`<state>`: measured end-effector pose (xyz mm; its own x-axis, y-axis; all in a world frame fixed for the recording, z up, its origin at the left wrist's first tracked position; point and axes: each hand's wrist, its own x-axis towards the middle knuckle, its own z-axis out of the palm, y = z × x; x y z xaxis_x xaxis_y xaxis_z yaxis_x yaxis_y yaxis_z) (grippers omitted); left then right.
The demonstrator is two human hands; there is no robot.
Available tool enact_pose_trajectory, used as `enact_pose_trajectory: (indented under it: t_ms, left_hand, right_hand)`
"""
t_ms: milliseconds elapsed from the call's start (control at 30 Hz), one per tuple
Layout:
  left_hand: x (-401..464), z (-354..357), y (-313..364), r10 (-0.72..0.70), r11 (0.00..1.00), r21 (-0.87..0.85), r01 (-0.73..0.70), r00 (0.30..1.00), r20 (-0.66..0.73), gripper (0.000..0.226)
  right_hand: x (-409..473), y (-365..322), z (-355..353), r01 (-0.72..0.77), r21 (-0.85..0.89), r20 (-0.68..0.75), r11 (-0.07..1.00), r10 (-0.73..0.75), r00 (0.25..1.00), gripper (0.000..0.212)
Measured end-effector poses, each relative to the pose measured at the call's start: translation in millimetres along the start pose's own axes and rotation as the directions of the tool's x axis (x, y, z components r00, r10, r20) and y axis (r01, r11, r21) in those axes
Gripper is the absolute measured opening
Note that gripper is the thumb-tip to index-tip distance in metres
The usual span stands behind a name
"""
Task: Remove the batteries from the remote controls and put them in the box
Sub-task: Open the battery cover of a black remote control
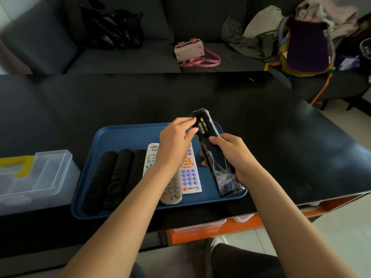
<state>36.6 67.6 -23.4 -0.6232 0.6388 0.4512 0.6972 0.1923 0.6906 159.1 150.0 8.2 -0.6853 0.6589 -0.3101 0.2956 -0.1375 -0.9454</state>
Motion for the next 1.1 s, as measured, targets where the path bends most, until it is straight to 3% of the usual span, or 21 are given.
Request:
enact_pose_trajectory:
  t_ms: [200,633,1100]
  left_hand:
    - [-3,-9,-5,0.024,0.998,0.055,-0.024,1.0,0.012,0.031]
    - [-7,-25,-12,0.149,0.927,0.337,-0.166,0.986,0.076,0.028]
    - [-7,-18,-21,0.256,0.867,0.416,-0.275,0.961,0.102,0.013]
  right_hand:
    - [4,0,22,0.089,-0.22,-0.056,0.971,-0.104,0.993,0.013]
    - [4,3,40,0.211,-0.465,-0.044,0.86,-0.26,0.965,0.014]
    - [5,-1,46,0.254,-0.487,-0.046,0.836,-0.315,0.948,0.018]
